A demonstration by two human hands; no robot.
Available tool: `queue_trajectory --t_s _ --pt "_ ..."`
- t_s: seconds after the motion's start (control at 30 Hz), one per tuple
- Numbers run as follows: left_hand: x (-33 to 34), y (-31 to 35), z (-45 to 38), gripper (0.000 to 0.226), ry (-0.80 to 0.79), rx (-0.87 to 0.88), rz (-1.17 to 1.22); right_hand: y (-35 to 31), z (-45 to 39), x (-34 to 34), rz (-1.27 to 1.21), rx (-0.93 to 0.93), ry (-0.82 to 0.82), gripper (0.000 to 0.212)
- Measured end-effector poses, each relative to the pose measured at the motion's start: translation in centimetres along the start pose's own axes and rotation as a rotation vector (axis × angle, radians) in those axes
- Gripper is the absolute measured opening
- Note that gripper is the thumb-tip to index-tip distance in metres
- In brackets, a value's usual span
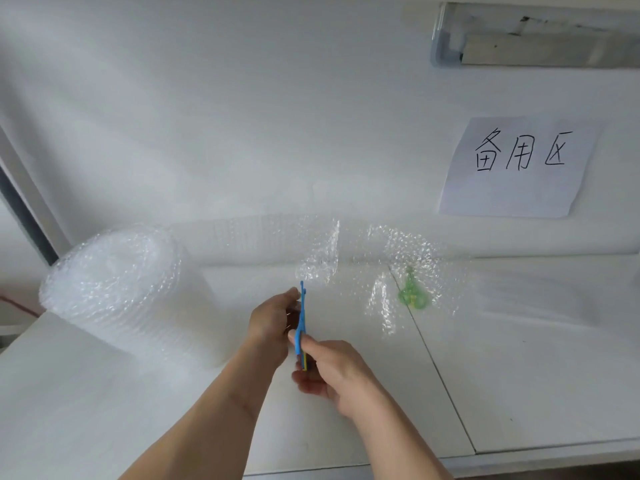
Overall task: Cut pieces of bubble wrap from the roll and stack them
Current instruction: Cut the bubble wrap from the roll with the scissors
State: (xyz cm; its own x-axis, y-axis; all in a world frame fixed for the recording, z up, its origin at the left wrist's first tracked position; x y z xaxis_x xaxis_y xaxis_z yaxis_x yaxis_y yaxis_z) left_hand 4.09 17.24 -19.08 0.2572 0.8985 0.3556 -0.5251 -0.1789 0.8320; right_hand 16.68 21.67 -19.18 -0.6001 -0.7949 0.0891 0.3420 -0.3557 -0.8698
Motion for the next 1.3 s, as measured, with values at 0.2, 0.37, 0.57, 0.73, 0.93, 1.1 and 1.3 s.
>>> queue_trajectory --t_s 0.2,0.37,0.57,0.73,0.93,1.1,1.3 --pt "-0.3 0.8 0.0 0.014 -0.005 0.028 0.009 1.4 2.0 0.5 -0.082 0.042 -0.191 0.044" --pt "-0.1 0.5 0.3 0.012 -0.025 -0.021 0.056 2.0 2.6 0.5 -0.092 0.051 -0.273 0.053" --pt "0.1 0.8 0.5 0.011 -0.008 -0.04 0.105 1.7 2.4 -0.1 -0.036 0.062 -0.242 0.053" --pt "0.0 0.8 0.6 0.012 -0.008 -0.039 0.104 0.6 1.6 -0.3 0.024 0.041 -0.22 0.046" --pt "-0.1 0.3 0.6 0.018 -0.045 -0.044 0.161 -0.3 0.6 -1.0 0.001 -0.044 -0.163 0.035" --pt "0.9 0.1 0.5 0.036 -0.125 -0.046 0.227 -0.2 0.5 -1.2 -0.033 -0.074 -0.176 0.032" --pt "2.1 0.4 0.9 0.013 -0.176 0.033 0.125 -0.3 0.2 -1.5 -0.048 -0.065 -0.169 0.036"
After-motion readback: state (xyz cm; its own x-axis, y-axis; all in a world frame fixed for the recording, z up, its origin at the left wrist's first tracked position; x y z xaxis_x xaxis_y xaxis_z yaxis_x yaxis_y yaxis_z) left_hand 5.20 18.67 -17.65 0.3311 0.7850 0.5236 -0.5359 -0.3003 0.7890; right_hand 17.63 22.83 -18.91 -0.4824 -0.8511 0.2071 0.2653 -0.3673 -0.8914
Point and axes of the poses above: each hand's wrist, its own z-axis away from the middle knuckle, its own x-axis out of the palm, y = z × x, the point moved 8 cm from there along -z, towards the middle knuckle, and after that the axes turned 1 degree about y, right-handed, at the moved point
